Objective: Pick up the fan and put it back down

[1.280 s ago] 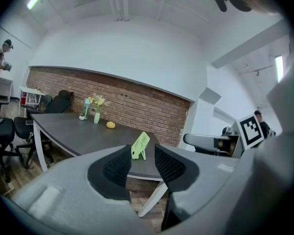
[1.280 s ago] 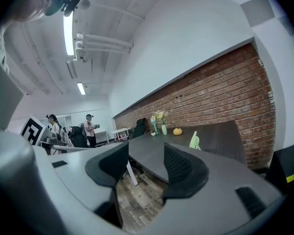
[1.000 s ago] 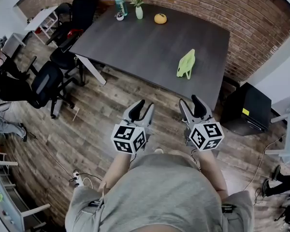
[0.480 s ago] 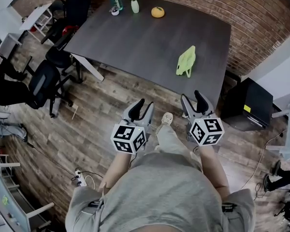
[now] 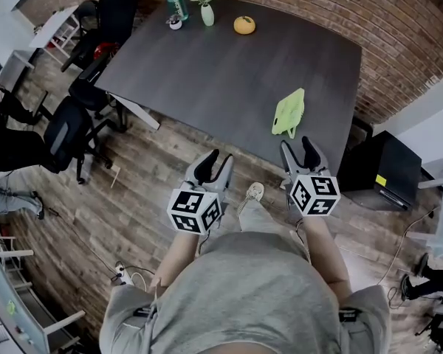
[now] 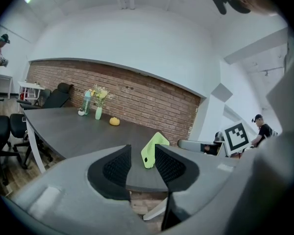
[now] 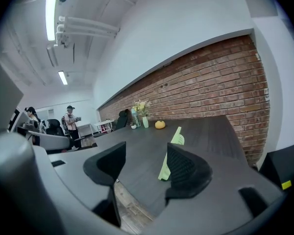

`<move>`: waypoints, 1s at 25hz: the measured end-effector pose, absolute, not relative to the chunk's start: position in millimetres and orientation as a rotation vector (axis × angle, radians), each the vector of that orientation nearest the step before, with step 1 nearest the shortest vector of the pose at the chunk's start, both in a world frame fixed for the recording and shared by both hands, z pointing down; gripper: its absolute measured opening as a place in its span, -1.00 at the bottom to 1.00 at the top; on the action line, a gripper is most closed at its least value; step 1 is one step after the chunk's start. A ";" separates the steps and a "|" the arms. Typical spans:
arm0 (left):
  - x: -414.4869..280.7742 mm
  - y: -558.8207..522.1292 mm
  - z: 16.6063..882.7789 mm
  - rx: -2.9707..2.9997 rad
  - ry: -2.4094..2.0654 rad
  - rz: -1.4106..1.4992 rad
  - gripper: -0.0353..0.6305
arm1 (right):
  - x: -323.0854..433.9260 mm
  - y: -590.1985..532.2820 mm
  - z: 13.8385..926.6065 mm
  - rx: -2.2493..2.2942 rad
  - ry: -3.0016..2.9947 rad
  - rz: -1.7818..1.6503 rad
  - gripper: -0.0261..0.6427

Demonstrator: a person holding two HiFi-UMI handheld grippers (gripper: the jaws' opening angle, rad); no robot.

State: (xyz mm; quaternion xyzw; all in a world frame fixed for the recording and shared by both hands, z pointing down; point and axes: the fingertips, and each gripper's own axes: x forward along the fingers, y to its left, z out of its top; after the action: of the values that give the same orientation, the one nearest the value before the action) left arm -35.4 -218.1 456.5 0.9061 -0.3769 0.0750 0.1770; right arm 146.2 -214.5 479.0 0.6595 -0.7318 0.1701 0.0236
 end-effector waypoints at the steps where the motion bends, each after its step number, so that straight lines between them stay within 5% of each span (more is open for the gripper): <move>1: -33.1 -225.9 456.7 2.561 -1.069 0.214 -0.47 | 149.7 -221.3 482.5 2.041 -2.255 0.536 -0.18; 25: 31.9 -343.4 468.6 2.538 -1.023 0.292 -0.47 | 207.7 -328.9 555.0 2.044 -2.056 0.677 -0.09</move>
State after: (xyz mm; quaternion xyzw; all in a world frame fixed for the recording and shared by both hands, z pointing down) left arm 31.9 -343.4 468.6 0.9047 -0.3647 0.1042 0.1937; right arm 207.7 -328.9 555.0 0.6842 -0.6883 0.2266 0.0822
